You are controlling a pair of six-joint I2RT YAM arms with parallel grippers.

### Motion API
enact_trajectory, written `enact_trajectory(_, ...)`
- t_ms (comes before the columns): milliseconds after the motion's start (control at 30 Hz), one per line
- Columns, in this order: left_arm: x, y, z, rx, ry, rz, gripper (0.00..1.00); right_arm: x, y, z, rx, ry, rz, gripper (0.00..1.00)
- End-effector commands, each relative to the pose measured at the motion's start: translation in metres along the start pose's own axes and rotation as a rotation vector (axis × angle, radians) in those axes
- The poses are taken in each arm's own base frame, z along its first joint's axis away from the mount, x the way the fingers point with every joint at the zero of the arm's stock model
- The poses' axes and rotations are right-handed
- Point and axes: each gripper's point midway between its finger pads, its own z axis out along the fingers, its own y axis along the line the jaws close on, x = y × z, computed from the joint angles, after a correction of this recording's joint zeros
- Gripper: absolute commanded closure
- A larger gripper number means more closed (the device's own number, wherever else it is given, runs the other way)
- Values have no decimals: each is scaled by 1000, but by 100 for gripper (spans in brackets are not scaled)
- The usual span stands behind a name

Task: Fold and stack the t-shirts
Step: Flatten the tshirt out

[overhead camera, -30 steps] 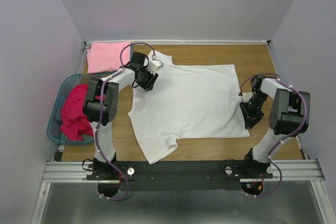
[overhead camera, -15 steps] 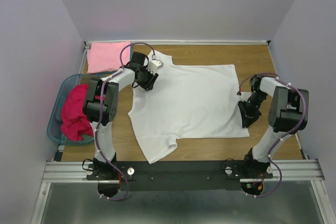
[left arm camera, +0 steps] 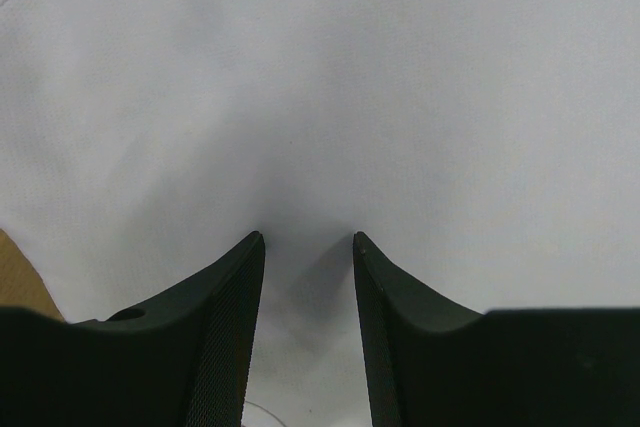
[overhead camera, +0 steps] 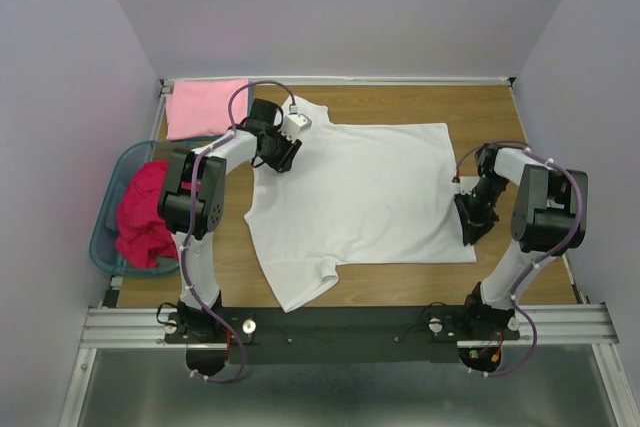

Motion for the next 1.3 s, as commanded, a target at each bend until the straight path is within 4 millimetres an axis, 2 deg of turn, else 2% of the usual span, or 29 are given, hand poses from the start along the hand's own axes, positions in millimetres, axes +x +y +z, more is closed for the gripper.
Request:
enact_trajectory(0, 21, -3, 12, 20, 55, -33, 51, -6, -12, 0, 64, -42, 9, 70)
enact_trajectory(367, 20, -4, 12, 18, 55, -33, 51, -3, -11, 8, 62, -29, 19, 70)
enact_trajectory(433, 20, -3, 11, 15, 52, -36, 51, 0, -11, 15, 57, -21, 21, 73)
enact_trajectory(533, 20, -3, 12, 16, 54, -34, 51, 0, -10, 17, 53, -22, 29, 85)
enact_trajectory(633, 20, -3, 12, 16, 54, -34, 51, -4, -12, 8, 68, -46, 30, 96)
enact_trajectory(700, 20, -3, 12, 15, 54, -35, 51, -6, -13, 2, 79, -56, 26, 99)
enact_trajectory(867, 20, -2, 13, 12, 57, -40, 51, -10, -13, -15, 90, -89, 13, 99)
enact_trajectory(1033, 19, -1, 14, 13, 60, -41, 51, -5, -11, -32, 96, -103, 0, 99)
enact_trajectory(1267, 18, -1, 14, 10, 61, -44, 51, 10, -9, -23, 93, -49, -13, 99)
